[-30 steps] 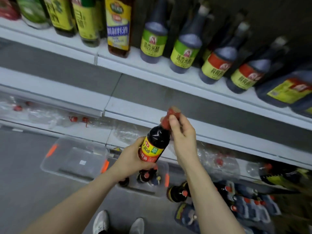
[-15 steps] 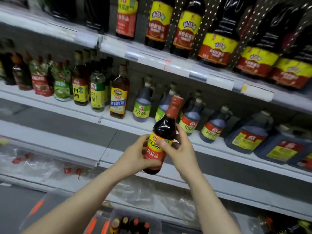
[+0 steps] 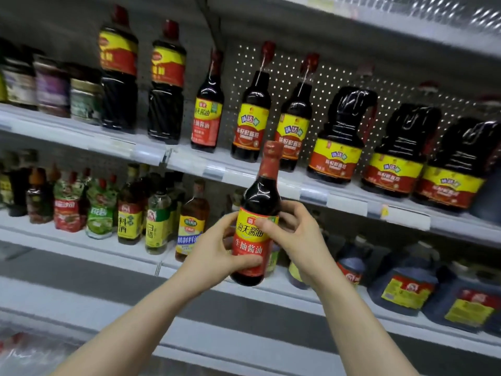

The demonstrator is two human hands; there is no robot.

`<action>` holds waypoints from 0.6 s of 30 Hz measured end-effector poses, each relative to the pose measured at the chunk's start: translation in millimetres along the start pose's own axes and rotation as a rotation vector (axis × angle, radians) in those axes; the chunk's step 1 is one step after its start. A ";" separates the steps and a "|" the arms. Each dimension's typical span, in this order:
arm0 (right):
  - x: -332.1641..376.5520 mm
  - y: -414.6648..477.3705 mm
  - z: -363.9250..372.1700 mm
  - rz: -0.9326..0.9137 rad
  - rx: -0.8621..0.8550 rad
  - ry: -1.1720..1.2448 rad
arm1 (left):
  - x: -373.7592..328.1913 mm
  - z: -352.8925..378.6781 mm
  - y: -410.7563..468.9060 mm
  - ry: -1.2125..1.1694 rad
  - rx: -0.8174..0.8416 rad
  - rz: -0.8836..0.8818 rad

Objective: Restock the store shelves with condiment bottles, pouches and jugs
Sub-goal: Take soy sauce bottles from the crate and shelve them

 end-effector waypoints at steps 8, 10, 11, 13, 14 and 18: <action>52.3 84.9 28.0 -0.162 -0.050 -0.226 | -49.9 -60.8 81.8 0.033 -0.071 0.152; 68.2 107.7 36.2 -0.215 -0.080 -0.260 | -60.9 -78.9 100.1 0.041 -0.093 0.182; 76.0 118.5 41.0 -0.236 -0.089 -0.269 | -66.0 -88.2 108.8 0.045 -0.103 0.201; 88.2 137.9 50.6 -0.266 -0.093 -0.283 | -75.8 -105.3 124.5 0.055 -0.115 0.239; 93.4 147.8 55.7 -0.276 -0.093 -0.289 | -81.1 -114.3 132.3 0.066 -0.122 0.258; 108.9 181.3 73.9 -0.301 -0.126 -0.301 | -95.8 -148.1 158.2 0.119 -0.164 0.272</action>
Point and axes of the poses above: each hand's wrist, its own y-axis towards the middle knuckle, its own z-axis out of the palm, x = y × z, the point moved 9 cm from there along y, towards the middle knuckle, and after that the axes turned 7 degrees about -z, right-handed, at the moved point
